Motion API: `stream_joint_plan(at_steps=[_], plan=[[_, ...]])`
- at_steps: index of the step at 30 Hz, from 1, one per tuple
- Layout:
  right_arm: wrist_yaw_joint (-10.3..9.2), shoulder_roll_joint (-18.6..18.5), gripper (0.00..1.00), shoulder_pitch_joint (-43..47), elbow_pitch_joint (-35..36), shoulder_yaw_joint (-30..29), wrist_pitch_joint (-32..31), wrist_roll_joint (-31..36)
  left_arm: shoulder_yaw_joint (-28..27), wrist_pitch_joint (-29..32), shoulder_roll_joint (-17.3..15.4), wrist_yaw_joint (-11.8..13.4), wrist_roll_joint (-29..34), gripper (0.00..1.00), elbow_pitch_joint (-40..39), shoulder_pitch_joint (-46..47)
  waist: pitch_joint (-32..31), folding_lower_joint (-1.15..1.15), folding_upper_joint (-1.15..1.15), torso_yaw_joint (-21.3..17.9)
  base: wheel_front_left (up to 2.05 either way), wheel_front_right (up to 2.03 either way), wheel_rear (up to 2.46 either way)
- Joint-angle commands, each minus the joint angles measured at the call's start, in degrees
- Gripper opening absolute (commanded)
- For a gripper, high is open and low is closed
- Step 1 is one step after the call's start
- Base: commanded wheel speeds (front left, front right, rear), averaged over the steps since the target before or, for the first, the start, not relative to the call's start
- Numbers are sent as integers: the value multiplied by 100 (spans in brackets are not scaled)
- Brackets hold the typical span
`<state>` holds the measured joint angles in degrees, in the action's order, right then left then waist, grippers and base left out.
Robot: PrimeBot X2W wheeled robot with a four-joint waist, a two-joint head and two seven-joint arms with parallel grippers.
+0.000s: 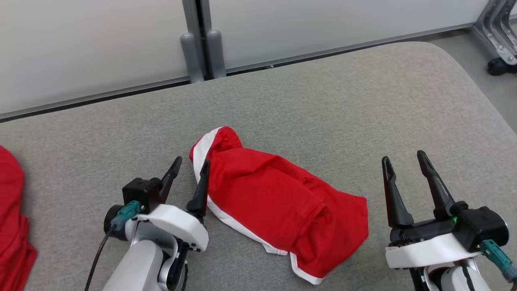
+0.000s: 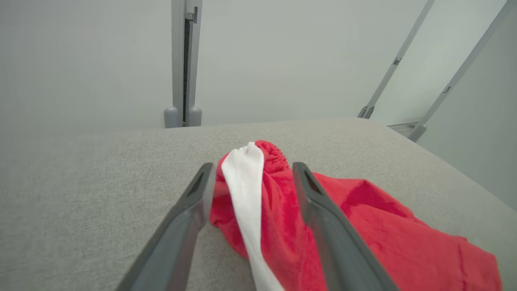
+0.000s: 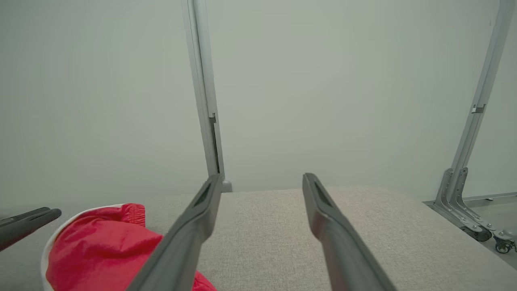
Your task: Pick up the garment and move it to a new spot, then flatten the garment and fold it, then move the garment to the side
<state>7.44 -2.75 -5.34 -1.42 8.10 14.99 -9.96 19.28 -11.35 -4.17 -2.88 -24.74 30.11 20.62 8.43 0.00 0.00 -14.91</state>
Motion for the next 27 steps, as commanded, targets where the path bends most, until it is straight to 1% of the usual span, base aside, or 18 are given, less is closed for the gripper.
stream_joint_plan(at_steps=[1, 7, 9, 11, 14, 16, 17, 20, 24, 27], plan=[[9, -29, 100, 10, 55, -43, 29, 96, -58, -152, -94, 114, 90, 100, -169, -232, -161, 0, 0, 227, 0, 0, 0], [9, -118, 100, 156, 293, -326, 30, 419, -202, -378, -311, 436, 462, 100, -1173, -1136, -426, 0, 0, 750, 0, 0, 0], [9, -152, 100, 224, 340, -406, 30, 484, -380, -385, -370, 491, 588, 100, -1559, -1439, -505, 0, 0, 918, 0, 0, 0], [9, -203, 100, 303, 327, -436, 30, 547, -620, -386, -343, 500, 645, 100, -1857, -1809, -564, 0, 0, 1045, 0, 0, 0], [9, -251, 100, 437, 241, -491, 29, 612, -966, -381, -308, 422, 828, 100, -2219, -2222, -677, 0, 0, 1226, 0, 0, 0], [9, -243, 100, 539, 178, -530, 29, 632, -1205, -382, -252, 316, 908, 100, -2371, -2480, -739, 0, 0, 1315, 0, 0, 0], [9, -243, 100, 539, 178, -530, 29, 632, -1205, -382, -252, 316, 908, 100, -2371, -2480, -739, 0, 0, 1315, 0, 0, 0], [6, -195, 100, 699, 112, -640, 30, 637, -1522, -383, -166, 135, 1095, 100, -2566, -2755, -819, 0, 0, 1406, 0, 0, 0], [6, -107, 100, 885, 17, -801, 30, 589, -1860, -383, -86, -127, 1303, 100, -2677, -2983, -895, 0, 0, 1434, 0, 0, 0], [6, -65, 100, 976, -35, -875, 29, 569, -2037, -383, -15, -267, 1370, 100, -2760, -3110, -946, 0, 0, 1382, 0, 0, 0]])
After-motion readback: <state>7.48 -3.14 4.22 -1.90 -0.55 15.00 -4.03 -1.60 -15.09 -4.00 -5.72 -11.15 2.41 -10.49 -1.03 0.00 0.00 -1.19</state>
